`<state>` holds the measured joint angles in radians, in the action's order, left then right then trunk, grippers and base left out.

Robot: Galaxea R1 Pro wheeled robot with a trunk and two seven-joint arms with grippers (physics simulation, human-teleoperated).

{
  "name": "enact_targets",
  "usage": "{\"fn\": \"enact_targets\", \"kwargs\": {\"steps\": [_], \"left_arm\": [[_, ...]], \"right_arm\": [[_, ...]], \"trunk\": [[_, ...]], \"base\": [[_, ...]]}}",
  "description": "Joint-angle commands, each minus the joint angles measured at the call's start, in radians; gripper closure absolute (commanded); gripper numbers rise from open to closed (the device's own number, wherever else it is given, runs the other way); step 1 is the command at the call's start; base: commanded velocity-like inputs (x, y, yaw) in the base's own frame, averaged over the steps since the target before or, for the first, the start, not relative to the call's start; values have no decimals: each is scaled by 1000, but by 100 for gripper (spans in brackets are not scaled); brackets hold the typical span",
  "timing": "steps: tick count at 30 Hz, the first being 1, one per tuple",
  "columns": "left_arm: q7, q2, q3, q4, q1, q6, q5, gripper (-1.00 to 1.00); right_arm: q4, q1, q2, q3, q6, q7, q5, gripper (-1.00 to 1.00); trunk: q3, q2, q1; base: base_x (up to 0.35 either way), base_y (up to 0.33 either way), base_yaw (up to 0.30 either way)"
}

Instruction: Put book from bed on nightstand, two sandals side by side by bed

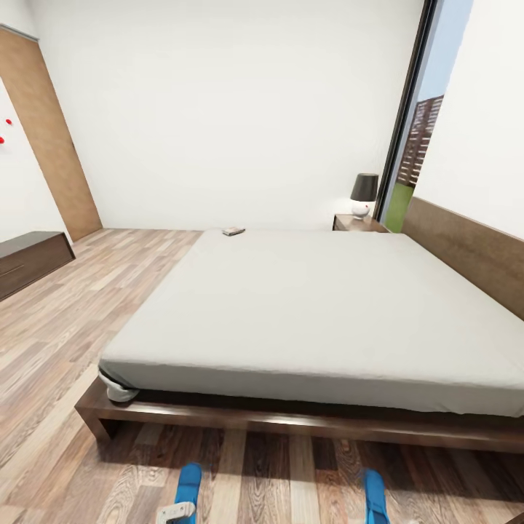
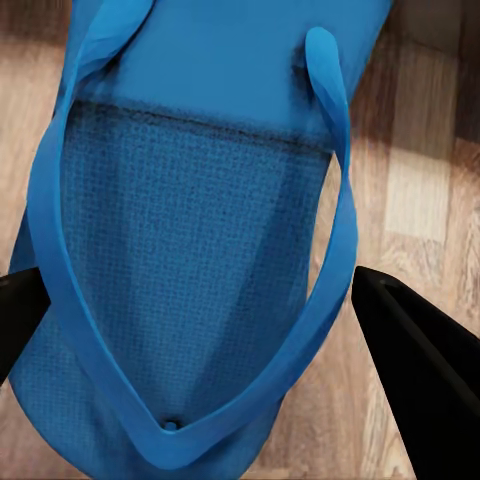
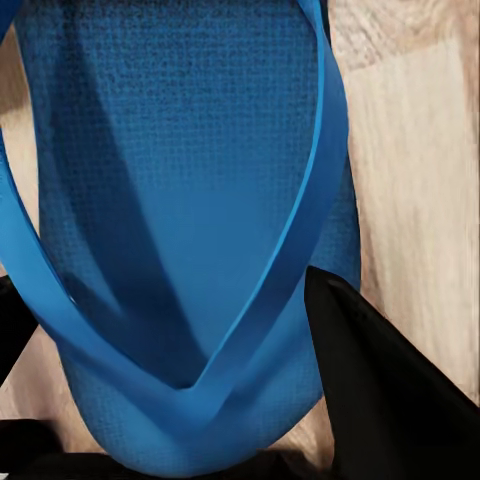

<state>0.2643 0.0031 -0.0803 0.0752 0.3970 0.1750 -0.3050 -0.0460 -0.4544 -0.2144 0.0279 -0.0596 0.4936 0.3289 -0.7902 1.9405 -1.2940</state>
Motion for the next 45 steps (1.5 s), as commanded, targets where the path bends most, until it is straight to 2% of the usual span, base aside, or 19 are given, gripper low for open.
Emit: {"fn": "enact_targets", "kwargs": {"steps": [1, 4, 5, 7, 10, 14, 17, 25, 27, 29, 30, 32, 33, 34, 35, 36, 37, 39, 45], "left_arm": [[-12, 2, -10, -1, 4, -2, -9, 100], [-145, 2, -11, 28, 23, -121, -9, 100], [-213, 1, -11, 59, 34, -185, -8, 100], [-414, -1, -12, 204, 53, -354, -6, 100], [-511, -2, -14, 330, 65, -473, 6, 100], [-512, 1, -15, 347, 125, -592, 38, 100], [-482, 2, -16, 350, 130, -650, 41, 100], [-469, 5, -16, 351, 132, -677, 49, 100], [-469, 5, -16, 351, 132, -677, 50, 100], [-470, 4, -16, 351, 132, -677, 50, 100], [-470, 3, -16, 350, 132, -677, 50, 100], [-471, 2, -17, 350, 132, -677, 50, 100], [-471, 0, -17, 350, 132, -677, 50, 100], [-472, -3, -18, 350, 132, -676, 50, 100], [-472, -3, -18, 350, 132, -676, 50, 100], [-472, -4, -18, 351, 132, -676, 50, 100], [-473, -4, -18, 351, 132, -677, 50, 100], [-472, -5, -19, 350, 132, -677, 50, 100], [-471, -6, -19, 350, 132, -677, 50, 100]], "right_arm": [[-3, -1, -8, 1, -6, 5, 9, 100], [-3, -1, -20, 0, -5, 6, 9, 100], [-3, -1, -21, 0, -5, 6, 9, 100], [-3, -1, -23, 1, -5, 7, 9, 100], [-3, -1, -24, 1, -5, 7, 9, 100], [-1, -1, -25, 1, -5, 8, 9, 100], [0, -1, -25, 2, -6, 8, 9, 100], [4, -1, -30, 3, -7, 9, 9, 100], [3, -1, -56, 2, -7, 11, 10, 100], [8, -1, -97, 4, -10, 21, 10, 100], [10, -2, -110, 6, -14, 39, 10, 100], [20, -2, -144, 9, -27, 122, 10, 100], [30, -2, -157, 10, -43, 174, 10, 100], [68, -3, -173, 12, -111, 252, 10, 100], [101, -4, -177, 12, -161, 274, 10, 100], [190, -4, -181, 13, -269, 296, 10, 100], [239, -4, -182, 13, -319, 304, 10, 100], [295, -4, -183, 14, -357, 309, 11, 100], [380, -4, -184, 15, -453, 312, 12, 100]], "trunk": [[-1, 0, 0], [-1, 0, 0], [-1, 0, 0], [-1, 0, 0], [-1, 0, 0], [-1, 0, 0], [-1, 0, 0], [-1, 0, 0], [-1, 0, 0], [-1, 0, 0], [-1, 0, 0], [-1, 0, 0], [-1, 0, 0], [-1, 0, 0], [-1, 0, 0], [-1, 0, 0], [-1, 0, 0], [-4, 7, -4], [-23, 49, -27]], "base": [[0, 0, 0], [0, 0, 0], [0, 0, 0], [0, 0, 0], [0, 0, 0], [0, 0, 0], [0, 0, 0], [0, 0, 0], [0, 0, 0], [0, 0, 0], [0, 0, 0], [0, 0, 0], [0, 0, 0], [0, 0, 0], [0, 0, 0], [0, 0, 0], [0, 0, 0], [0, 0, 0], [0, 0, 0]]}}
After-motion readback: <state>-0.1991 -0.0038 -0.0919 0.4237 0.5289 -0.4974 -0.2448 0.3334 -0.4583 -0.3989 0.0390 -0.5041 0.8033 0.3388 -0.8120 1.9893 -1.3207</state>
